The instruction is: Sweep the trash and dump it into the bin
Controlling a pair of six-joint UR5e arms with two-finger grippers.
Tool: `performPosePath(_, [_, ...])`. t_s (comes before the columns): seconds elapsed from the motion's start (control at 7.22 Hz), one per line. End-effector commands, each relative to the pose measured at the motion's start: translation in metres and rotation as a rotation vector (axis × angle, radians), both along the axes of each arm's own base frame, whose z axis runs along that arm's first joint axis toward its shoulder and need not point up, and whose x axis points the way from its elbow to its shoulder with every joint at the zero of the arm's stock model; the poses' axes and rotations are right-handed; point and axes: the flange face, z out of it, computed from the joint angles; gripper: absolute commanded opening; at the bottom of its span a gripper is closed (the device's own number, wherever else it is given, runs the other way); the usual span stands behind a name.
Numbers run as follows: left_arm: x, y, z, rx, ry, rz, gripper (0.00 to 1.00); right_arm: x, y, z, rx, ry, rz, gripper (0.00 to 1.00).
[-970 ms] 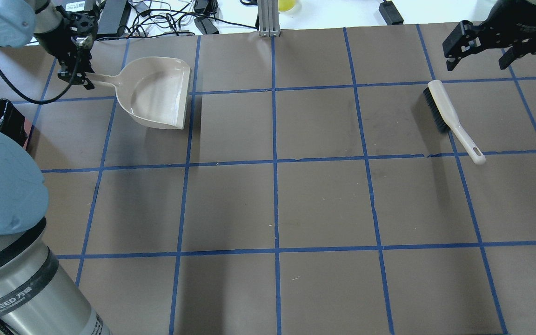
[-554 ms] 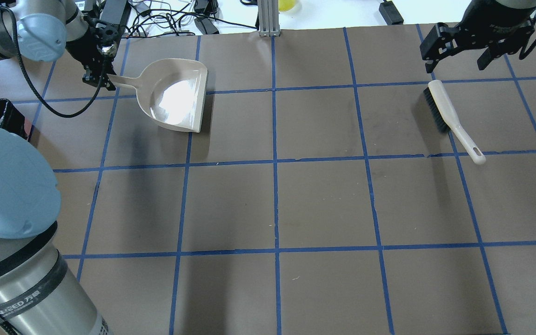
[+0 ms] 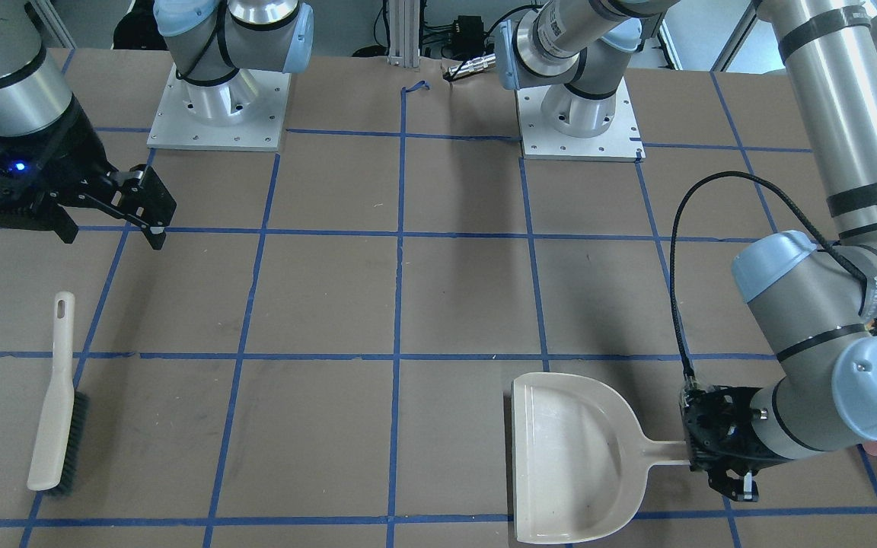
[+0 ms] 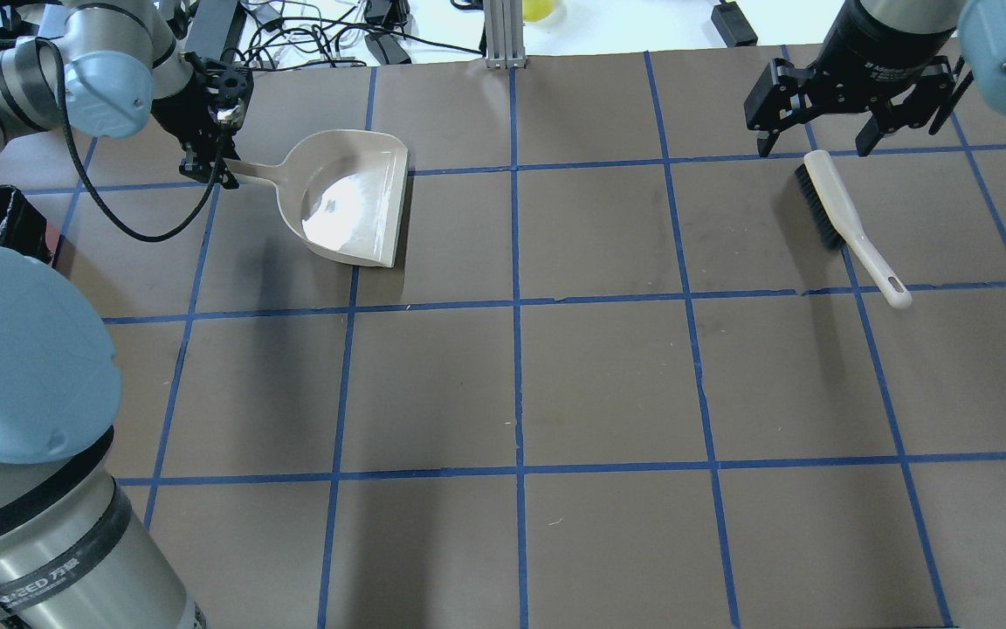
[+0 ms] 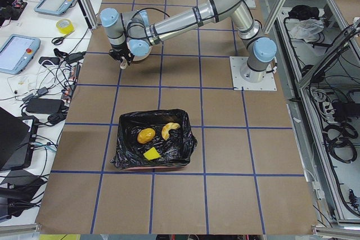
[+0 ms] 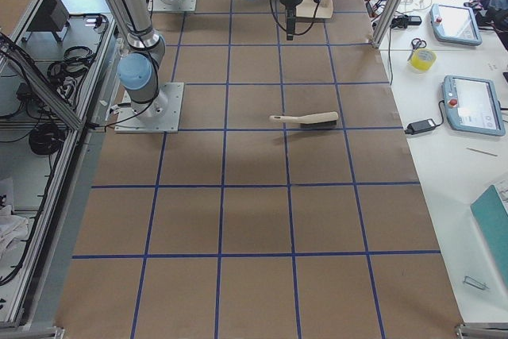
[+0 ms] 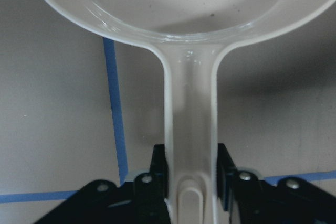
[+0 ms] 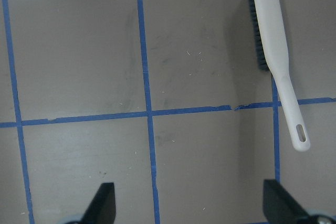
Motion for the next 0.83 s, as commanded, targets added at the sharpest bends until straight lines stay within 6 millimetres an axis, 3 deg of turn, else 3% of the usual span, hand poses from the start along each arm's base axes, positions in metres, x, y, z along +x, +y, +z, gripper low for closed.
performPosePath(0.0, [-0.002, 0.004, -0.008, -0.002, 0.001, 0.002, 0.02, 0.01, 0.011, 0.009, 0.004, 0.0, 0.011, 1.0])
performPosePath(0.14, [-0.001, 0.003, -0.012, 0.003, 0.004, 0.004, 0.3, 0.011, 0.012, 0.009, 0.01, -0.001, 0.014, 1.0])
performPosePath(0.28, [-0.002, 0.003, -0.006, -0.007, 0.003, 0.007, 0.47, 0.012, 0.015, 0.01, 0.013, -0.002, 0.014, 1.0])
performPosePath(0.42, [-0.002, 0.003, 0.001, -0.019, 0.008, 0.016, 0.72, 0.012, 0.015, 0.01, 0.013, -0.007, 0.014, 1.0])
performPosePath(0.55, [-0.006, 0.004, 0.007, -0.03, 0.04, 0.03, 0.85, 0.009, 0.014, 0.01, 0.015, 0.007, 0.01, 1.0])
performPosePath(0.69, [-0.01, 0.007, 0.025, -0.039, 0.037, 0.057, 0.87, 0.01, 0.016, 0.014, 0.006, 0.004, 0.012, 1.0])
